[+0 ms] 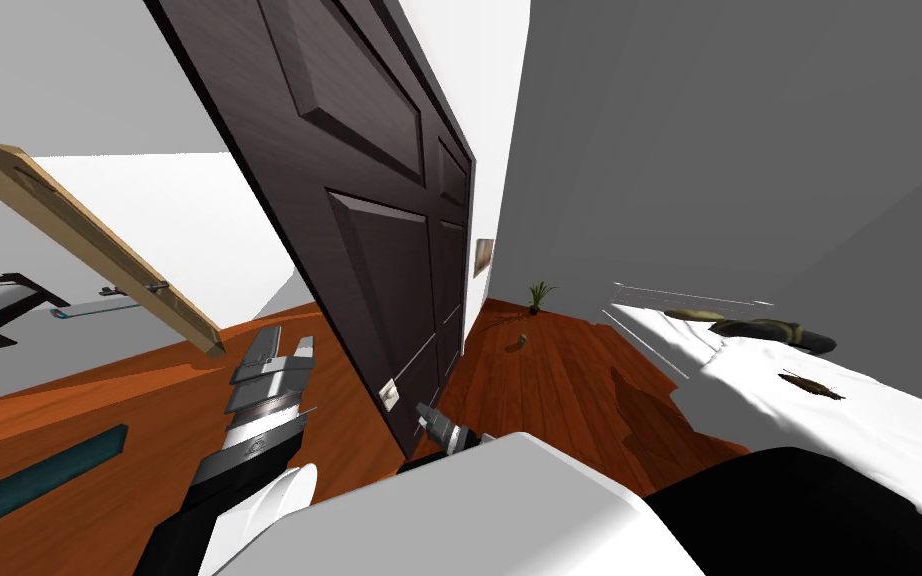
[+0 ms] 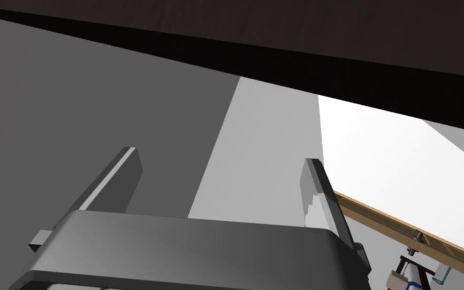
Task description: Push the door open
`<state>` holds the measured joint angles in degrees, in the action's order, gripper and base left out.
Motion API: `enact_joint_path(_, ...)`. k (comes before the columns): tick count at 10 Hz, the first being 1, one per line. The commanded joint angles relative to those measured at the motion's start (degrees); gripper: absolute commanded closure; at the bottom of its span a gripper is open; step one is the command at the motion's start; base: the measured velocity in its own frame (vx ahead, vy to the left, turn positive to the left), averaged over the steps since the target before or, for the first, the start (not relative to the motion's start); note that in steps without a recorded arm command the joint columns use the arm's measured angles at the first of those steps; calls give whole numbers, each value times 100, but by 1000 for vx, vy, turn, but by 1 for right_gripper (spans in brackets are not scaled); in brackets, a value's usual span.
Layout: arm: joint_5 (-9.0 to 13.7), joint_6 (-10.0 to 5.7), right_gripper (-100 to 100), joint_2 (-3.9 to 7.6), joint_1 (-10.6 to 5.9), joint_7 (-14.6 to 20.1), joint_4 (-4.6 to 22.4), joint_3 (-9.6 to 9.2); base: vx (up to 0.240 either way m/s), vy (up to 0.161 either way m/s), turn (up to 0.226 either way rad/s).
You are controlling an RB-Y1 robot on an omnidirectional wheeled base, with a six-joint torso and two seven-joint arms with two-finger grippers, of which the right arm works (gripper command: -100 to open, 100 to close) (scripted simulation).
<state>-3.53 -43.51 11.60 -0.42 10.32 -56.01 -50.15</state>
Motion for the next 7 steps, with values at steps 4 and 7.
enact_joint_path(4,4,8,-100,-132,-21,-43,138,79,110,141,34)
enact_joint_path(7,6,13,-100,-227,-37,-75,238,135,136,165,42)
